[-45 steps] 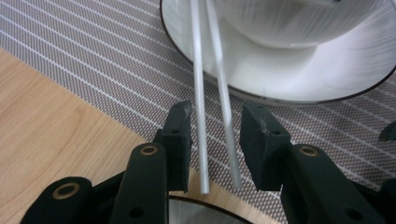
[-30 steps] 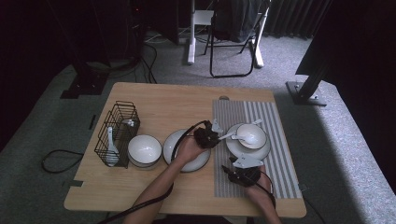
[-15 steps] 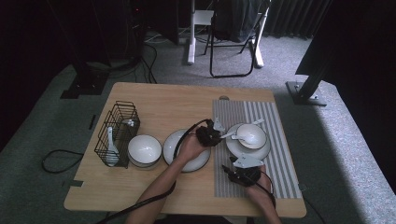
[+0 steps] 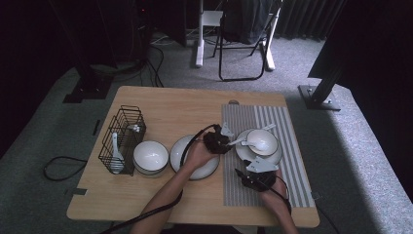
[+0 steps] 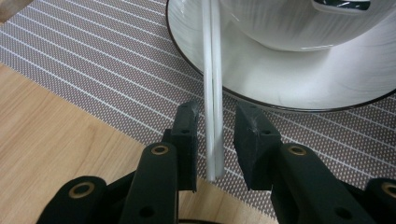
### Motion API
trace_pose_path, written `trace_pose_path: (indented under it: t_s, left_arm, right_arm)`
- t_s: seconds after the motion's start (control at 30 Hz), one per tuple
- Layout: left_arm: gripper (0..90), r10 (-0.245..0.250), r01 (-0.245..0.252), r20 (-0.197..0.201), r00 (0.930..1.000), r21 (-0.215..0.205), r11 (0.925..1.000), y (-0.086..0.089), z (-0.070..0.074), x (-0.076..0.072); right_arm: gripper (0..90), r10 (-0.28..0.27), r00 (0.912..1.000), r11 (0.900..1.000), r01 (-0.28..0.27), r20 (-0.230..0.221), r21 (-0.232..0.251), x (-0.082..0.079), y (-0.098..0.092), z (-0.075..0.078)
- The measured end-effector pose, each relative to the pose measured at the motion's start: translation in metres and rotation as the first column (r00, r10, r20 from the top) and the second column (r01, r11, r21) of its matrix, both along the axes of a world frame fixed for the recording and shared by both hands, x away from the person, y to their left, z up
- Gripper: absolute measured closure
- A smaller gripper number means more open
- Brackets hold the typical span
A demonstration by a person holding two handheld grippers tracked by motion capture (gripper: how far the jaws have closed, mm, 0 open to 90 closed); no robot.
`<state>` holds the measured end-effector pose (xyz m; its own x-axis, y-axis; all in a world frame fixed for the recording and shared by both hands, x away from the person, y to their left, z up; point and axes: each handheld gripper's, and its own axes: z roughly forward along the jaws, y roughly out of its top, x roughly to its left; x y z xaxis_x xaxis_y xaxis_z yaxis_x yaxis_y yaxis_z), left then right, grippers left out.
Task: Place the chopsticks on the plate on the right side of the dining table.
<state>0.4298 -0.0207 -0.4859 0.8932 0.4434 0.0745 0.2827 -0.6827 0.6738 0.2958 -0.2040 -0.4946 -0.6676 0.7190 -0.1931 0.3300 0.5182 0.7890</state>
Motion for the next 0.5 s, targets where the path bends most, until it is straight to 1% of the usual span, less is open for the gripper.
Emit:
trace_pose_path:
  t_s: [0.13,0.17,0.2,0.23,0.33,0.37,0.4,0.5]
  left_arm:
    - [69.6,0.008,-0.009,-0.009,0.9999,-0.01,0.9999,0.003,0.0,-0.001]
    - [69.6,0.015,-0.016,-0.012,0.9998,-0.02,0.9997,0.005,-0.001,-0.002]
    - [69.3,0.021,-0.021,-0.014,0.9997,-0.028,0.9994,0.005,-0.001,-0.002]
    - [69.2,0.021,-0.022,-0.015,0.9997,-0.027,0.9994,0.006,-0.001,-0.003]
    - [68.5,0.024,-0.024,-0.015,0.9996,-0.034,0.9991,0.009,0.0,-0.004]
    - [68.4,0.019,-0.019,-0.012,0.9998,-0.028,0.9994,0.01,0.001,-0.004]
    - [68.2,0.023,-0.024,-0.013,0.9996,-0.038,0.999,0.011,0.001,-0.004]
    - [68.0,0.024,-0.024,-0.007,0.9997,-0.045,0.9987,0.013,0.003,-0.006]
  right_arm:
    - [49.5,0.004,1.0,1.0,-0.004,-0.004,-0.007,0.003,-0.003,0.004]
    - [49.5,0.001,1.0,1.0,-0.001,-0.001,-0.015,0.003,-0.004,0.005]
    - [49.4,0.0,0.9999,1.0,0.0,0.012,-0.02,0.005,-0.007,0.009]
    - [49.4,-0.004,0.9998,1.0,0.004,0.018,-0.019,0.006,-0.009,0.011]
    - [48.1,-0.015,0.9995,1.0,0.016,0.028,-0.021,0.008,-0.016,0.018]
    - [47.2,-0.018,0.9994,0.999,0.019,0.028,-0.027,0.009,-0.017,0.02]
    - [47.2,-0.021,0.9992,0.999,0.022,0.034,-0.036,0.009,-0.019,0.022]
    - [47.0,-0.031,0.9983,0.999,0.033,0.05,-0.041,0.011,-0.026,0.029]
